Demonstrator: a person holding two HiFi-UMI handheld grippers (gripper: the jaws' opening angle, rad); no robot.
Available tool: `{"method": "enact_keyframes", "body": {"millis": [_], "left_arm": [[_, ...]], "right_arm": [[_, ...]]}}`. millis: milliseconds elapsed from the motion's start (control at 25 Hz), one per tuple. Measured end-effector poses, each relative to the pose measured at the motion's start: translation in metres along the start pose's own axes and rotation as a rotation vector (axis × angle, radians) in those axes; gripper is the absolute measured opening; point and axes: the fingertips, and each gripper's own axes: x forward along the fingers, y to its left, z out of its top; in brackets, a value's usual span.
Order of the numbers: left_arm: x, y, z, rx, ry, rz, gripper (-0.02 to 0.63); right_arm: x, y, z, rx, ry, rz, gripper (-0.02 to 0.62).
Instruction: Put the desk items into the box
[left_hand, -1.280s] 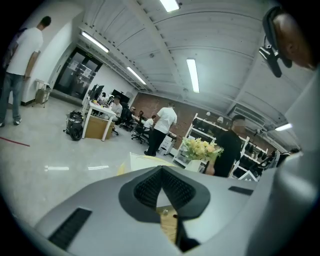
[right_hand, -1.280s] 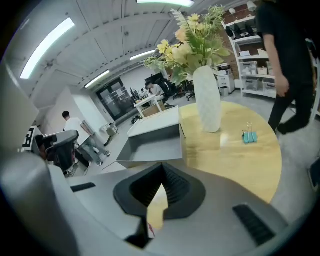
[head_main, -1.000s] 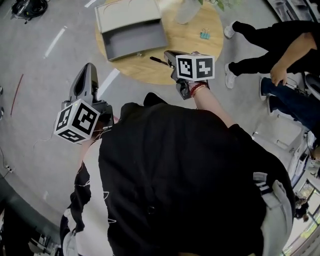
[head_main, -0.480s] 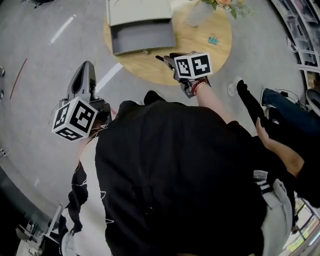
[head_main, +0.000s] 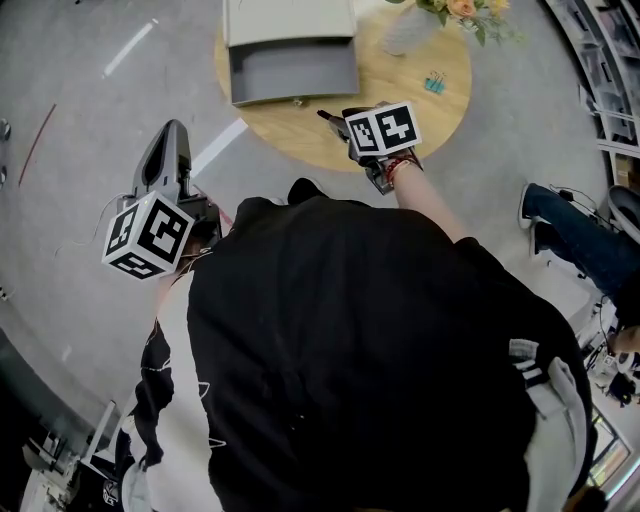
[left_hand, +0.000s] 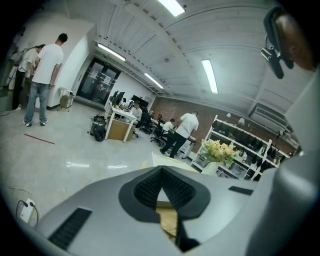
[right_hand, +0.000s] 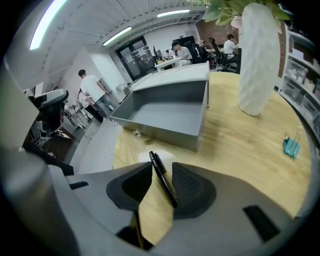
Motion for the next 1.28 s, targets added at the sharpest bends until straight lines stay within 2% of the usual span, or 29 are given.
{"method": "enact_keyframes", "body": {"millis": [200, 400, 480, 1280], "left_arm": [[-0.001, 0.003, -0.001, -0.007, 0.004, 0.004, 0.011], [-0.002, 0.006, -0.002, -0.012, 0.002, 0.003, 0.011], [-0.002, 0.006, -0.001, -0.012, 0.002, 0.001, 0.011], [-0.013, 0.015, -0.003, -0.019, 0.013, -0.027, 0.011]], "right_arm": [[0.003, -0.003, -0.005, -0.075, 0.048, -0.032, 0.123], [0.004, -0.006, -0.005, -0.095, 0.07, -0.071, 0.099], [0.003, -0.008, -0.004, -0.091, 0.07, -0.093, 0.072], [-0.001, -0.001, -0.016, -0.014, 0.051, -0.145, 0.071]]}}
